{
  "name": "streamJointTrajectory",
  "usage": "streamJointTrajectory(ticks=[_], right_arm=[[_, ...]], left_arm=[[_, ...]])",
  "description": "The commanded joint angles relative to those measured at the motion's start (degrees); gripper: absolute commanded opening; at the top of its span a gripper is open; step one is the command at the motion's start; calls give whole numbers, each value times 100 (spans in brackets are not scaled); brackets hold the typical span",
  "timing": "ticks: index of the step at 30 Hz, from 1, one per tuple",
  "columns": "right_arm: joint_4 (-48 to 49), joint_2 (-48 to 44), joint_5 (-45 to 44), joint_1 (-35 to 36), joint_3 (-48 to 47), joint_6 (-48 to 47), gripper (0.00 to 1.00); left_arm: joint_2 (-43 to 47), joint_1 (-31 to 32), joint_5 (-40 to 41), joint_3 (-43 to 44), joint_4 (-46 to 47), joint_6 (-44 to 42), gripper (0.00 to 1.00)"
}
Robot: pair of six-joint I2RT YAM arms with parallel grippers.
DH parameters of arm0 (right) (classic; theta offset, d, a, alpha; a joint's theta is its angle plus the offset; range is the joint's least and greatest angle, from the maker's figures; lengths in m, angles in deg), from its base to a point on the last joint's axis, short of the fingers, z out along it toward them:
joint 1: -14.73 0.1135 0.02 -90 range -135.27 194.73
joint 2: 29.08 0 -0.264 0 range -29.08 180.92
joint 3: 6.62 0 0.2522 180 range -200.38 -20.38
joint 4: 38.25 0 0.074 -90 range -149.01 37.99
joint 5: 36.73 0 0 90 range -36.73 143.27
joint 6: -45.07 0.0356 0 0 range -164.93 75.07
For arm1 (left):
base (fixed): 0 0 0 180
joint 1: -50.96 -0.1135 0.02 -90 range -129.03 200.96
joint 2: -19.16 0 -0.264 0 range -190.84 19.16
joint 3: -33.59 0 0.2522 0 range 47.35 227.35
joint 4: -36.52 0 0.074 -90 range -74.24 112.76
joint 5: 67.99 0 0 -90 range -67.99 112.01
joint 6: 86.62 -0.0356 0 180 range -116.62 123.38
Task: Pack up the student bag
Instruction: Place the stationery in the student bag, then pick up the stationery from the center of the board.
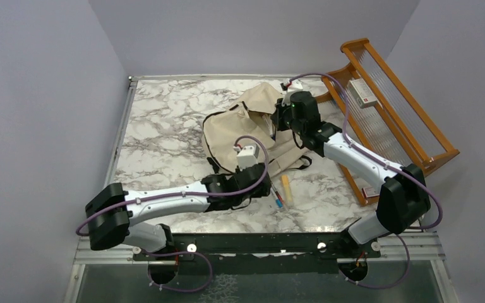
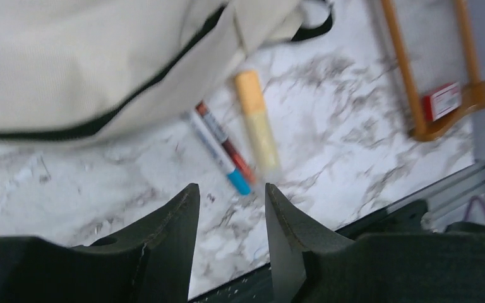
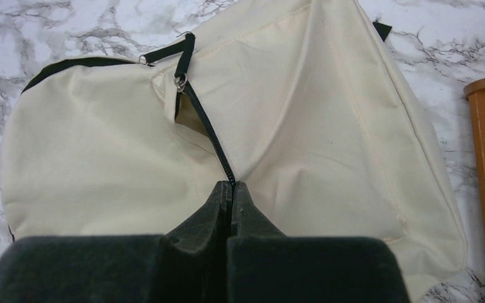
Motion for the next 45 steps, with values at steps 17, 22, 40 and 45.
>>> streamJointTrajectory(ticks=[17, 22, 40, 45], right_arm=[[273, -285, -318, 3, 546, 62, 1], [274, -356, -334, 3, 603, 65, 0], [260, -406, -362, 4, 600, 20, 0], [226, -361, -299, 3, 561, 25, 0]], left_arm=[[-2477, 553, 288, 1297, -960, 584, 48], [-2888, 547, 242, 1577, -1074, 563, 48], [-3007, 552, 155, 1207, -1355, 463, 28], [-2746, 550, 185, 932, -1384, 227, 15]])
